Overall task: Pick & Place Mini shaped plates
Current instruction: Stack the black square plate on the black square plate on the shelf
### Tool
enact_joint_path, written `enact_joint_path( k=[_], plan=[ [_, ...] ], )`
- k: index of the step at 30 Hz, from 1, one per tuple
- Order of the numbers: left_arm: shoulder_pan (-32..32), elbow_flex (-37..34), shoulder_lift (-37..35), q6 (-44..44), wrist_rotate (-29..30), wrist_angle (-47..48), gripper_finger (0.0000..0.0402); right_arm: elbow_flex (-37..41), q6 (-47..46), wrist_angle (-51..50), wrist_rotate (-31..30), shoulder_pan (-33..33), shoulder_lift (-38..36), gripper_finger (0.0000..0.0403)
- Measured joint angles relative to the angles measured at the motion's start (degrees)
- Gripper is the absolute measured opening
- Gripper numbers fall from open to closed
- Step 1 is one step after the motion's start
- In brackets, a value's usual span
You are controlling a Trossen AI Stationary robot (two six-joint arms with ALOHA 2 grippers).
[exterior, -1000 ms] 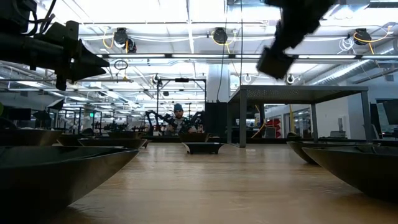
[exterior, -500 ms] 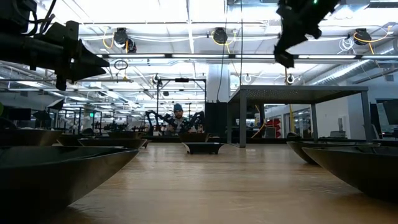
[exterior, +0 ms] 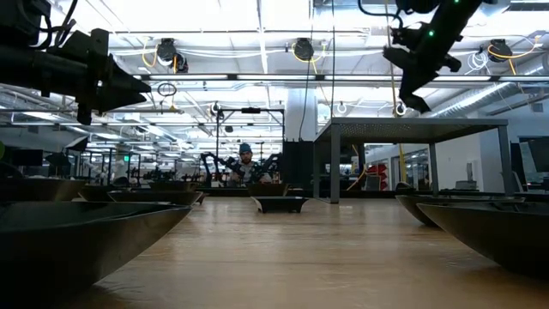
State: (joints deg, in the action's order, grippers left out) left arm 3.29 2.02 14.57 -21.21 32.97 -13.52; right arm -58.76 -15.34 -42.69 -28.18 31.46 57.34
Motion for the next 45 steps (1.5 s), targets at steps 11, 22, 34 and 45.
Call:
enact_joint_path(
  k=[11, 22, 34, 45],
  plan=[
    [-0.01, -0.01, 0.0, 0.0, -0.01, 0.0, 0.0129, -6.54, 6.02, -7.95, -2.0, 5.58, -0.04, 0.0],
    [-0.01, -0.01, -0.01, 0.0, -0.01, 0.0, 0.0129, -6.56, 5.56, -11.79, -1.93, 8.1, 3.32, 0.0],
    [-0.01, -0.01, 0.0, 0.0, 0.0, 0.0, 0.0129, -6.52, 8.75, -10.6, -2.03, 10.6, 10.52, 0.0],
    [0.0, 0.0, 0.0, 0.0, -0.02, 0.0, 0.0129, -6.5, 8.99, -9.21, -1.85, 10.58, 10.95, 0.0]
  ],
)
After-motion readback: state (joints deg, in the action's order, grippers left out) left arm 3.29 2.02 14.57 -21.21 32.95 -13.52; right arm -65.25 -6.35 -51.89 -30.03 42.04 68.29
